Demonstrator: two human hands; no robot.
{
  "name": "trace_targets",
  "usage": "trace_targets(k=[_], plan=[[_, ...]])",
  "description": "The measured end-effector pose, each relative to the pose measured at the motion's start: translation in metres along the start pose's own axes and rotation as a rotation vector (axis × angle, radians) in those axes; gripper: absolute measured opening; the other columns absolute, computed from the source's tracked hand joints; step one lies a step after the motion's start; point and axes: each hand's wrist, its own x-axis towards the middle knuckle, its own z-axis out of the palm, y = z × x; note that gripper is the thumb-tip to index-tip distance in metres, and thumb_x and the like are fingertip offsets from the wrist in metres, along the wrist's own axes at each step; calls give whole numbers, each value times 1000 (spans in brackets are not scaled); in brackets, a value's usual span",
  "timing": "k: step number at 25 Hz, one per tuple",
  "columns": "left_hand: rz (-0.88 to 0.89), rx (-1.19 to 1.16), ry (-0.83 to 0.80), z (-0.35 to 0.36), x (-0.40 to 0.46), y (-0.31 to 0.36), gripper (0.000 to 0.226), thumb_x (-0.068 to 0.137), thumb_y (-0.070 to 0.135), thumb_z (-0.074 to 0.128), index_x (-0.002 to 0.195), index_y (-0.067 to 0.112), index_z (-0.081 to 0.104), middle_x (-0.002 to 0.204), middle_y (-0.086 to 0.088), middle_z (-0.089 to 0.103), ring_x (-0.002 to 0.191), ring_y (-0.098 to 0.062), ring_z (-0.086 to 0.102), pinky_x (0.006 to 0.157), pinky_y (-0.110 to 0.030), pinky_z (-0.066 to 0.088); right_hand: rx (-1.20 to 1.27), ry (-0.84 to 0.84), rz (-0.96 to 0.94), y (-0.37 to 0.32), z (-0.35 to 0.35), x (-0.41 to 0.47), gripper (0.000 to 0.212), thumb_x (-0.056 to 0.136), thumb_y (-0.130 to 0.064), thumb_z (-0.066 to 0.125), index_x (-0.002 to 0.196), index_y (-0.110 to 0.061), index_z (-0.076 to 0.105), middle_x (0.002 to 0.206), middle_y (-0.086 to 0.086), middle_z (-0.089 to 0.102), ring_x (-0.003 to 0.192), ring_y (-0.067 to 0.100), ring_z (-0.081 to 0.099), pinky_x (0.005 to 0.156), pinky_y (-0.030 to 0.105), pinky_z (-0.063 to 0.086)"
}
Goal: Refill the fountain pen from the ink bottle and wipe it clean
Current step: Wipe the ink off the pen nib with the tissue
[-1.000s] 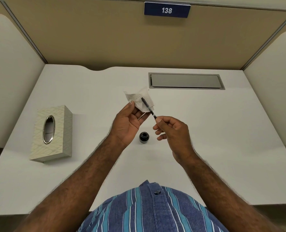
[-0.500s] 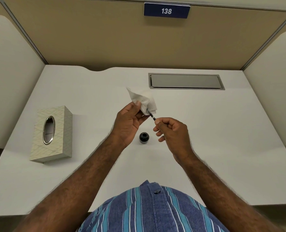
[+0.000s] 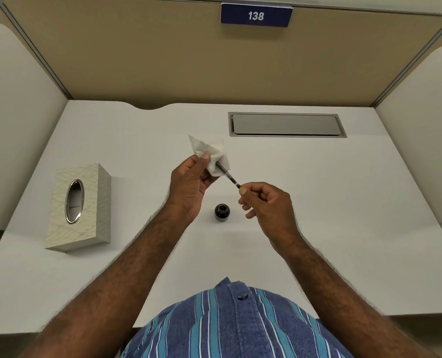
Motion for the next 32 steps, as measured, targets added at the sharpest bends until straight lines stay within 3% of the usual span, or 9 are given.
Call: trace_targets(k=[8,13,19,25,32], plan=[[-44,15,29,-8,2,-8,22,100,10,62,120,3,70,118,-15,76,110,-31,73,97,-46,58,54,6,10,-2,-2,1,8,98,-19,75,101,-14,80,79,7,79,69,12,69,59,28,59],[-78,19,-111,-4,-6,-12,28,101,9,56,126,2,68,125,-19,73,115,-35,71,91,-42,59,18,48,40,-1,2,2,7,97,-21,76,98,-14,80,75,3,78,65,9,68,58,29,58],[-89,-37,-287,-10,-5,-6,39,101,0,42,136,-3,59,136,-22,65,126,-38,64,99,-44,55,5,81,50,-1,1,2,8,97,-20,75,97,-15,80,72,0,76,62,6,65,54,26,57],[10,46,-306,-8,-10,-6,31,103,6,56,132,3,66,127,-19,72,120,-35,68,96,-38,56,54,41,68,-2,1,2,8,97,-21,75,95,-16,81,75,3,76,64,12,64,55,30,56],[-19,34,-285,-3,-10,-10,27,100,11,62,123,-4,64,116,-17,74,112,-33,70,98,-42,54,100,-9,79,-2,0,1,9,98,-19,73,99,-13,80,79,6,78,69,17,66,56,32,57]])
